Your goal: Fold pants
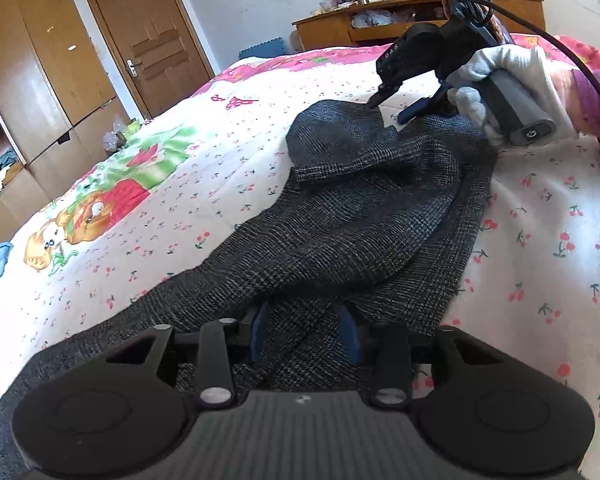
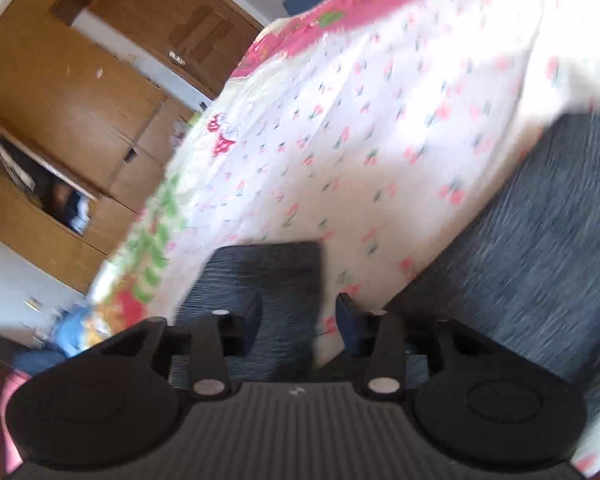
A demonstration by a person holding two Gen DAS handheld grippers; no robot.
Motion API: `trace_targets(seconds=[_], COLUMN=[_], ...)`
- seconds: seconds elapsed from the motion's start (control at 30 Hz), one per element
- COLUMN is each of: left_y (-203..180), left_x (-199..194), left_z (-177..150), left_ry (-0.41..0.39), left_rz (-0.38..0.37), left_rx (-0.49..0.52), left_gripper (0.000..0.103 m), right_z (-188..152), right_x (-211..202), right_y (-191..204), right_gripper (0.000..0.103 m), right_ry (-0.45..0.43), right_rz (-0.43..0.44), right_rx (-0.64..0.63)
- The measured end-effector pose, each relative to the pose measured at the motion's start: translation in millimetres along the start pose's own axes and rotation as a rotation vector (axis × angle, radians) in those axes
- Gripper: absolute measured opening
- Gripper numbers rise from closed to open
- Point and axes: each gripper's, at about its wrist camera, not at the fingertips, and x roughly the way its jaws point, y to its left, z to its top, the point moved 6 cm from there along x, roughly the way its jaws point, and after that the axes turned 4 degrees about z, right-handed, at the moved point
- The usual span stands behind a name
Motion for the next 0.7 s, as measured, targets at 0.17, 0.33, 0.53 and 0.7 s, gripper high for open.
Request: trace_targets(seconds=[0.17, 0.33, 0.53, 0.7], left_y=[-5.3, -6.8, -3.0, -4.0], left_x=[6.3, 7.7, 3.5, -2.6], left_z=[3.3, 5.2, 8.1, 16.9], left_ry=[0.006, 0.006, 0.006, -0.016], left_rz=[-0.014, -0.014, 0.003, 0.006], left_rx=[-0.047, -0.032, -0.01, 0.008], left_gripper=[0.054, 0.054, 0.054, 0.054], right_z=[-0.5, -7.5, -1.9, 29.4], right_x=[24.4, 43.6, 11.0, -75.2], right_y=[-0.9, 8.1, -4.4, 4.6], right_gripper=[0.042, 0.037, 0.004, 0.004], right_ry=[0.082, 0.085, 0.038, -0.129], right_rz=[0.064, 0.122, 0.211, 0.334], right_rx=[0.062, 0.093, 0.213, 0.224])
